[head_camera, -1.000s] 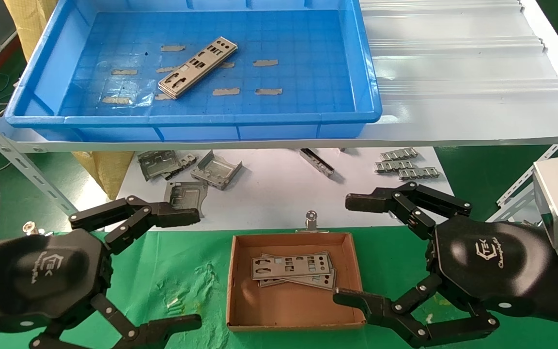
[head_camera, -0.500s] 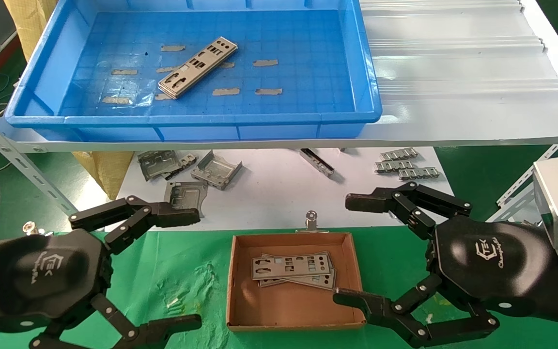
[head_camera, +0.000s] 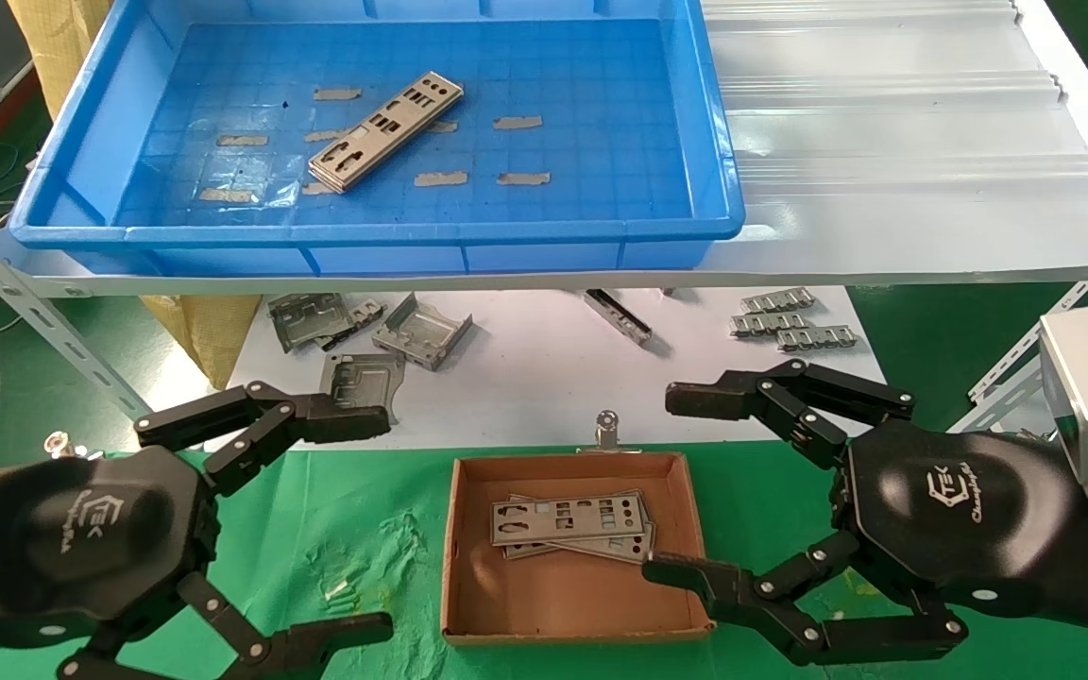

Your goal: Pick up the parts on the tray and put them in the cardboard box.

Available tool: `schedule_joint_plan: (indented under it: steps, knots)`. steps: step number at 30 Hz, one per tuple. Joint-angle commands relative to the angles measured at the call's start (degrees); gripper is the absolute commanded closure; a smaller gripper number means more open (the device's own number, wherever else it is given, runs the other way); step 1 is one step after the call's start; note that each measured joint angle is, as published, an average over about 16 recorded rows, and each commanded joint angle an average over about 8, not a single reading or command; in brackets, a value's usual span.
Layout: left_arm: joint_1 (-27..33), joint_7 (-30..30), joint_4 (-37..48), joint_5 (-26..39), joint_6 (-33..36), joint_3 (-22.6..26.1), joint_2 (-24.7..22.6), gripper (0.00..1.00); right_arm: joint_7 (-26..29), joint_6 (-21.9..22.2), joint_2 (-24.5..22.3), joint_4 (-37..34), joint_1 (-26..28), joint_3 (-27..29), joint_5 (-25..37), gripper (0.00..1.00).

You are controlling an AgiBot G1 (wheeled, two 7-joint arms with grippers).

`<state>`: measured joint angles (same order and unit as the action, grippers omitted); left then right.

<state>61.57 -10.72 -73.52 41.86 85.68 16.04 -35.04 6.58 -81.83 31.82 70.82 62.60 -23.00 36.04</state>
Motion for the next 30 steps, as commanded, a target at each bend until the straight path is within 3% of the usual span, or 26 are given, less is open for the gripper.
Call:
schedule_joint_plan:
  steps: [1, 30]
  knots:
    - [0.0, 0.0, 0.0, 0.0, 0.0, 0.0, 0.0, 0.0, 0.0, 0.0, 0.0, 0.0, 0.0, 0.0, 0.0, 1.0]
    - [0.0, 0.0, 0.0, 0.0, 0.0, 0.0, 0.0, 0.0, 0.0, 0.0, 0.0, 0.0, 0.0, 0.0, 0.0, 1.0]
